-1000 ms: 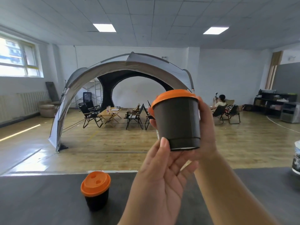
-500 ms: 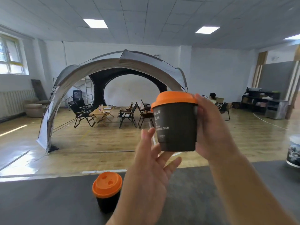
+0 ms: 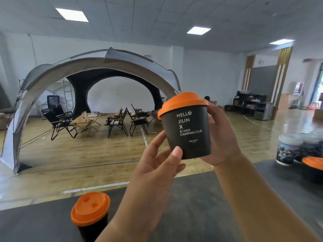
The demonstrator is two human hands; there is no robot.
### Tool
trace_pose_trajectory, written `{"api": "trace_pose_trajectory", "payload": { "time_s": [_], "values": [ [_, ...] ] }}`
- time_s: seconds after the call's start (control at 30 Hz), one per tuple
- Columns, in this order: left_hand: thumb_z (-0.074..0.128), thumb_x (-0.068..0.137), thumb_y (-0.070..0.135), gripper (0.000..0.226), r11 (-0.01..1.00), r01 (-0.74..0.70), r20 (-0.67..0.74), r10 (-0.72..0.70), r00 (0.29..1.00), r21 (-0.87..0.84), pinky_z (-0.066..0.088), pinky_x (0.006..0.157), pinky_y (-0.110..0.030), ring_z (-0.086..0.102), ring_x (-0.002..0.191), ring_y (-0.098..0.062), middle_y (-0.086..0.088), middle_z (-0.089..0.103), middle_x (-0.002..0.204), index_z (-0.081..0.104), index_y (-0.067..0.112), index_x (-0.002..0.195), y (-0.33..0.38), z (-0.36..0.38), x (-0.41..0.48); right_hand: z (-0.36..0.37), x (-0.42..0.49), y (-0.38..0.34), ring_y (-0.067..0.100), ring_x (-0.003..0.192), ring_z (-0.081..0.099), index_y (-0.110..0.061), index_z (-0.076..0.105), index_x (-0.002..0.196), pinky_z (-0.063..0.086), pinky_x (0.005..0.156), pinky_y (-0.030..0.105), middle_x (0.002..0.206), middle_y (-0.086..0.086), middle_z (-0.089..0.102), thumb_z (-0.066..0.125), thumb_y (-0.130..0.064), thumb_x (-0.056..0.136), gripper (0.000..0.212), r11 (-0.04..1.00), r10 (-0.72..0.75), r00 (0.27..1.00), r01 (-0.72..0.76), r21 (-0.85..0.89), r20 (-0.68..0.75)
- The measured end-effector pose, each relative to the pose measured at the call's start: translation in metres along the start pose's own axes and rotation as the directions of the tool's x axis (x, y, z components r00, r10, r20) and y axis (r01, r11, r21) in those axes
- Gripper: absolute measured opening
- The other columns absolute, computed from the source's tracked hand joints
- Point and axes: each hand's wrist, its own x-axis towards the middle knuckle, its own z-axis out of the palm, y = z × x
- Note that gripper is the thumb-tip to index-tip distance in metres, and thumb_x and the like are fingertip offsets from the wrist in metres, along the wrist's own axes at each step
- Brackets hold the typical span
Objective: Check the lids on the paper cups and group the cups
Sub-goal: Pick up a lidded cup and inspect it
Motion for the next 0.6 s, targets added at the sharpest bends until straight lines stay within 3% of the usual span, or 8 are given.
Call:
{"api": "trace_pose_trajectory", "payload": {
  "time_s": [0.07,0.13,0.23,0.3,0.37,0.47,0.6],
  "values": [
    [0.077,0.078,0.03,0.06,0.977,-0.061,-0.011,0.065,0.998,0.203,0.05,0.082,-0.026,0.069,0.1,-0.011,0.002,0.073,0.109,0.047,0.036,0.13,-0.026,0.008,0.008,-0.034,-0.024,-0.004,0.028,0.1,0.063,-0.009,0.054,0.124,0.052,0.085,0.041,0.107,0.013,0.066,0.038,-0.045,0.096,0.049,0.998,0.041,0.993,-0.045,-0.043,-0.107],
    [0.076,0.076,0.046,0.068,0.916,-0.098,0.009,0.102,0.995,0.388,0.051,0.086,-0.029,0.067,0.103,-0.013,0.009,0.07,0.114,0.039,0.046,0.133,-0.064,0.023,0.018,-0.077,-0.055,-0.005,0.025,0.1,0.064,-0.01,0.058,0.122,0.05,0.085,0.041,0.109,0.013,0.068,0.045,-0.049,0.091,0.051,0.993,0.062,0.959,-0.087,-0.08,-0.276],
    [0.074,0.074,0.045,0.067,0.832,-0.049,0.06,0.019,0.998,0.552,0.049,0.097,-0.035,0.062,0.107,-0.006,0.023,0.063,0.115,0.035,0.063,0.126,-0.136,0.061,0.036,-0.144,-0.094,-0.009,0.023,0.101,0.067,-0.016,0.067,0.116,0.05,0.088,0.04,0.111,0.009,0.073,0.051,-0.058,0.078,0.058,0.949,0.03,0.88,-0.175,-0.264,-0.474],
    [0.074,0.081,0.031,0.071,0.8,0.016,0.095,-0.091,0.991,0.6,0.048,0.098,-0.028,0.058,0.108,0.004,0.026,0.061,0.115,0.029,0.059,0.129,-0.185,0.096,0.048,-0.189,-0.113,-0.017,0.02,0.099,0.067,-0.021,0.071,0.106,0.049,0.086,0.038,0.104,0.003,0.074,0.052,-0.057,0.078,0.049,0.904,-0.029,0.847,-0.204,-0.376,-0.53],
    [0.076,0.08,0.025,0.081,0.785,0.131,0.057,-0.207,0.977,0.606,0.048,0.097,-0.023,0.057,0.109,0.005,0.023,0.057,0.121,0.025,0.049,0.138,-0.228,0.129,0.064,-0.238,-0.125,-0.021,0.02,0.098,0.065,-0.02,0.071,0.099,0.048,0.086,0.039,0.098,0.002,0.074,0.053,-0.047,0.086,0.035,0.887,-0.054,0.811,-0.229,-0.401,-0.582],
    [0.082,0.074,0.023,0.085,0.753,0.235,0.013,-0.307,0.952,0.615,0.049,0.091,-0.013,0.059,0.105,0.007,0.022,0.056,0.12,0.029,0.04,0.138,-0.284,0.167,0.094,-0.317,-0.141,-0.017,0.021,0.108,0.065,-0.013,0.071,0.108,0.046,0.103,0.045,0.107,0.007,0.073,0.046,-0.03,0.1,0.03,0.903,0.007,0.772,-0.277,-0.327,-0.635],
    [0.085,0.067,0.026,0.08,0.67,0.3,-0.072,-0.346,0.936,0.679,0.049,0.095,-0.026,0.061,0.105,0.002,0.022,0.062,0.113,0.041,0.034,0.133,-0.348,0.205,0.14,-0.398,-0.147,-0.019,0.015,0.118,0.06,-0.023,0.067,0.119,0.04,0.109,0.04,0.117,-0.004,0.071,0.043,-0.027,0.103,0.029,0.908,0.101,0.694,-0.357,-0.22,-0.713]
  ]
}}
